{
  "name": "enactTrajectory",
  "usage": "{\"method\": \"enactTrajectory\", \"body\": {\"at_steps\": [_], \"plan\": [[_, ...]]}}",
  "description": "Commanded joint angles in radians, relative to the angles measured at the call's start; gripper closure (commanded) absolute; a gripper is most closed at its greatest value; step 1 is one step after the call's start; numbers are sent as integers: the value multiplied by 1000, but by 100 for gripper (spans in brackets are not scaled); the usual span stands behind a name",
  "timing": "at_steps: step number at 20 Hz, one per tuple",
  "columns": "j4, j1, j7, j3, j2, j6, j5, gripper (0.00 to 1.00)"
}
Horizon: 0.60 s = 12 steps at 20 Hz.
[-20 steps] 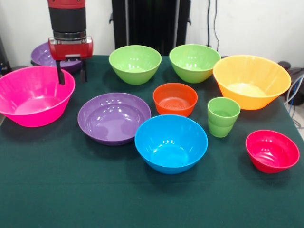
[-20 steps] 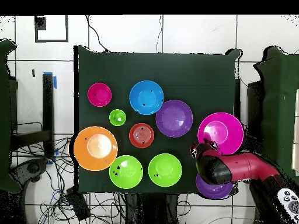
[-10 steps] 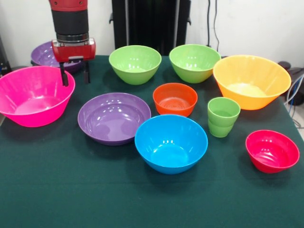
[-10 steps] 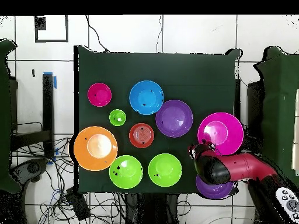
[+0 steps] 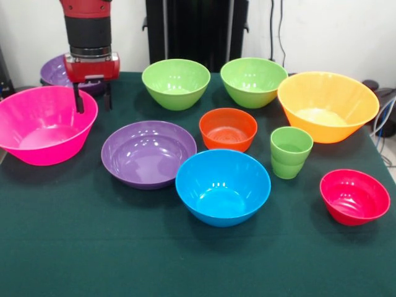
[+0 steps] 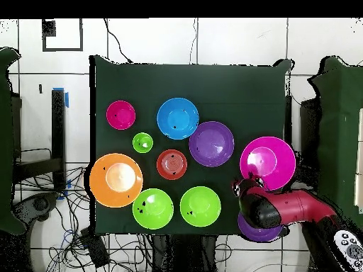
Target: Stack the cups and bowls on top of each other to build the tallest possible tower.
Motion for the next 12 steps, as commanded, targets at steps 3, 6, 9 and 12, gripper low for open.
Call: {"method": "enactTrajectory", "body": {"at_steps": [3, 6, 9, 12], "plan": [[-105, -64, -102, 60, 87, -32, -88, 0], [-118, -94, -132, 88, 108, -30, -94, 0], [-124, -100, -122, 93, 121, -50, -108, 0], [-126, -101, -110, 96, 130, -62, -119, 0]]}}
